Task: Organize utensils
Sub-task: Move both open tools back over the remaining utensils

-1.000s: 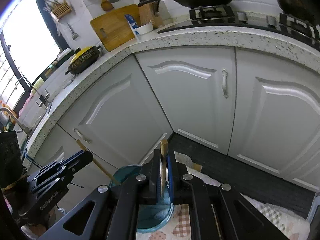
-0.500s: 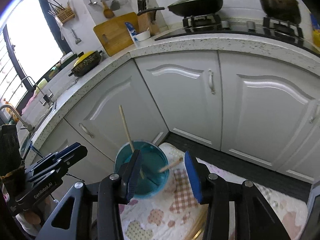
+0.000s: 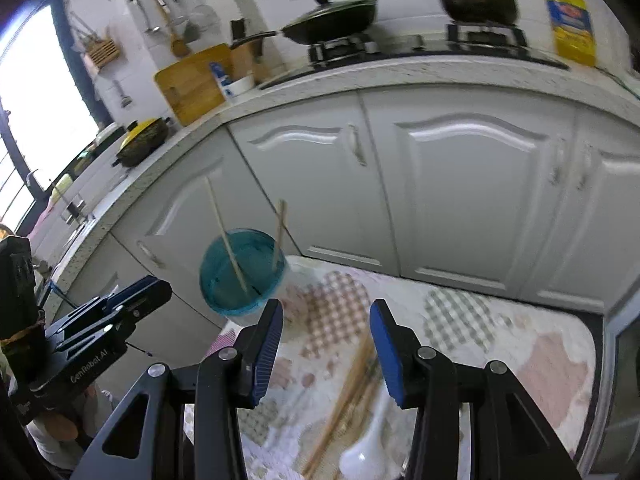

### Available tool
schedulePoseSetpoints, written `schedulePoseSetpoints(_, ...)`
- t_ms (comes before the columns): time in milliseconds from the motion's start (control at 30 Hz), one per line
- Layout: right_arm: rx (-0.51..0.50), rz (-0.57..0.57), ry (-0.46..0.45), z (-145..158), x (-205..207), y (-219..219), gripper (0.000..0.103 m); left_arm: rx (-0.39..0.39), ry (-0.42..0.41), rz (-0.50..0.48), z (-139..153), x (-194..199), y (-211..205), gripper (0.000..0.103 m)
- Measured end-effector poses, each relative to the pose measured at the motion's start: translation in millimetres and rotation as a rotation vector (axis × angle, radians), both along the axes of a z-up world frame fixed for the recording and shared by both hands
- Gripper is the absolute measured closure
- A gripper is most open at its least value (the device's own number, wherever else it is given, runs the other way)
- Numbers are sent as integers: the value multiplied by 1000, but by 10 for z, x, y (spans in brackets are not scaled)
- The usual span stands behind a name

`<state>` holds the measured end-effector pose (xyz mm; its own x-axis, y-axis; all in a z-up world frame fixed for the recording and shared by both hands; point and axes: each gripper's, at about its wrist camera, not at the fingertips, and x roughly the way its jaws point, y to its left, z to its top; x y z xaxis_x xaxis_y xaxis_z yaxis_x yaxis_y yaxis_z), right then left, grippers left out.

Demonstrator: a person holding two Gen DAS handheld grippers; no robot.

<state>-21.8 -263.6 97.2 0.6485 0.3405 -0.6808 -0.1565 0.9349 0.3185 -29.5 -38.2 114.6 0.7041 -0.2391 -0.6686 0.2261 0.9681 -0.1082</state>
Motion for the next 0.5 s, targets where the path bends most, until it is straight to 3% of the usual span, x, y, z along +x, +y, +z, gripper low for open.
schedulePoseSetpoints(200,-41,-57,10,-104,-319,-193,57,5,22,-31,-93,-95,-159,78)
schedulePoseSetpoints(333,-75,-82,3,-137,-471,-267,42,12,34,-58,-145,-133,-277,78)
schedulePoseSetpoints(500,-107,-92,37,-254,-569,-358,42,7,67,-84,-264,-123,-346,78)
